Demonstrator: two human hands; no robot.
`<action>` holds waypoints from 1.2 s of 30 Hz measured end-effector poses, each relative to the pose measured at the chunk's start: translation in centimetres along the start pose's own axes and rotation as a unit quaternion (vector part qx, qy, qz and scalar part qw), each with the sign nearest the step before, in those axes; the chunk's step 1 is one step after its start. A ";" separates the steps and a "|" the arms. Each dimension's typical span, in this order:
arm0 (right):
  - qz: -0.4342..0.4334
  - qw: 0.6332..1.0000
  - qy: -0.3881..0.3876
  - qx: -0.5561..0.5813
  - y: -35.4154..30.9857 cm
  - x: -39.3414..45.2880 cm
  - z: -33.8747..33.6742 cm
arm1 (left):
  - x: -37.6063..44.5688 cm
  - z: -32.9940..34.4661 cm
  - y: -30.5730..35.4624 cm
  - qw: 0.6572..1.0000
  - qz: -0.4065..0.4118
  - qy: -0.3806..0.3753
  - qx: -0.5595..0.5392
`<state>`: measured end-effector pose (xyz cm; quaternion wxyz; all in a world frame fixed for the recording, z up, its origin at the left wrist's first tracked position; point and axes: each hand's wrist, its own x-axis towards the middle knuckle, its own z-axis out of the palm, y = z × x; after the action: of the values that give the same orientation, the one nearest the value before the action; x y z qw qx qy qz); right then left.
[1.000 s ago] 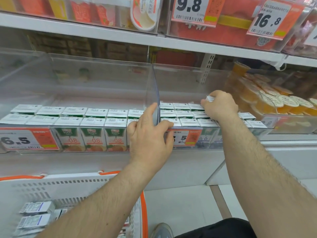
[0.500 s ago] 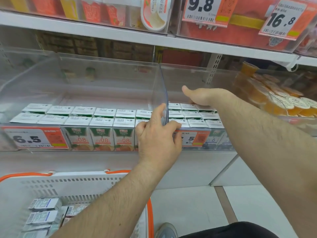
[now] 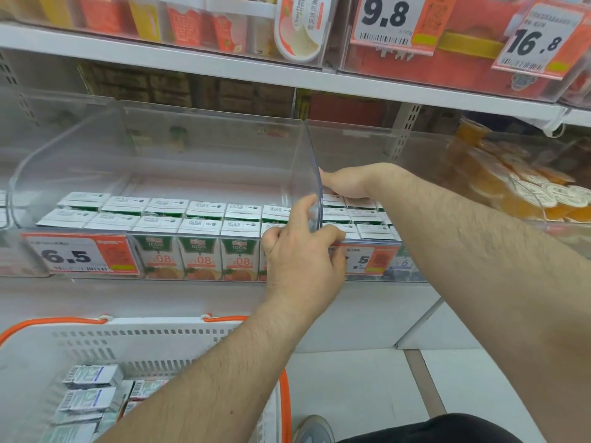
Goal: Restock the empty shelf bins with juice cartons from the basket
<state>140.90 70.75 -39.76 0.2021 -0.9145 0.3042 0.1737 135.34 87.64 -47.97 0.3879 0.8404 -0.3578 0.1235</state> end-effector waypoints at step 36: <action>-0.158 0.940 -0.210 -0.215 -5.4 -5.5 39.8 | -25.0 -5.8 -26.3 0.710 -0.332 -0.614 0.099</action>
<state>132.33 96.28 -70.04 0.0851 -0.9151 0.0615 0.3893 136.28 116.25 -71.05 0.0135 0.8292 -0.2009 -0.5215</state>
